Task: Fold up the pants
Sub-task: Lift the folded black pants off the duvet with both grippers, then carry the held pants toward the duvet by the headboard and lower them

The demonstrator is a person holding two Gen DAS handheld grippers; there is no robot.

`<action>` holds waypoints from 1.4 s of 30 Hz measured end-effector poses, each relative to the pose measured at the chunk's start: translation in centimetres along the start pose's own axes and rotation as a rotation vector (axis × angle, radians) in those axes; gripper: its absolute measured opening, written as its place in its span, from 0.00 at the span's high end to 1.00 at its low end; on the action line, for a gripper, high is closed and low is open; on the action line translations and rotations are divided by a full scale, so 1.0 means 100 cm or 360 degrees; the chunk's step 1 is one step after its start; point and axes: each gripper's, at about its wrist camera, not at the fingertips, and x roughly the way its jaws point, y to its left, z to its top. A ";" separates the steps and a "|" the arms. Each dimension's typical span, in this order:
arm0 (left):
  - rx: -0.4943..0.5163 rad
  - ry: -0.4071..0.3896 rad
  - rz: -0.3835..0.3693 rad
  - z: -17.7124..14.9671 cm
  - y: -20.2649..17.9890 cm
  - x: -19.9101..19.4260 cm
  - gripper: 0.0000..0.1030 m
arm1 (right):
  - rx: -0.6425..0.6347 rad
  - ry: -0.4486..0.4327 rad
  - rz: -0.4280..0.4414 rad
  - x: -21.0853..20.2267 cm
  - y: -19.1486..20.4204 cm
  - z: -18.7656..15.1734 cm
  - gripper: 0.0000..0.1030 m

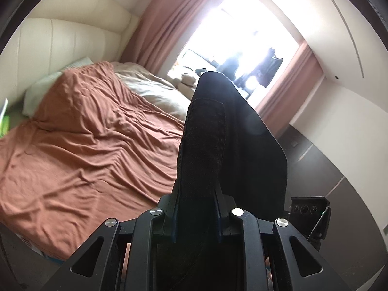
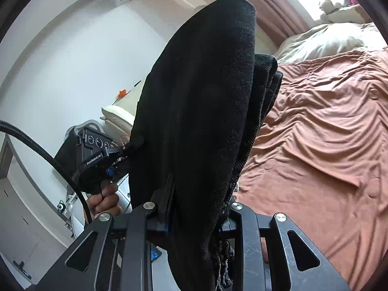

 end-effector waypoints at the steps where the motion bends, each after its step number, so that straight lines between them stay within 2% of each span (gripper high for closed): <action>1: -0.0008 0.0000 0.0015 0.005 0.008 0.000 0.77 | 0.0004 0.0005 0.0006 0.011 -0.002 0.003 0.77; 9: -0.0087 -0.0028 0.0163 0.035 0.083 -0.007 0.78 | 0.0024 0.0055 0.0023 0.115 -0.009 0.022 0.77; 18: -0.0193 -0.0076 0.0377 0.059 0.167 -0.019 0.78 | 0.0069 0.0175 0.0081 0.231 -0.011 0.031 0.77; 25: -0.0285 -0.0057 0.0509 0.070 0.233 -0.016 0.78 | 0.0089 0.0291 0.0109 0.322 -0.015 0.040 0.77; 42: -0.0396 0.0064 0.0755 0.081 0.351 0.029 0.78 | 0.0198 0.0481 0.0133 0.459 -0.046 0.045 0.77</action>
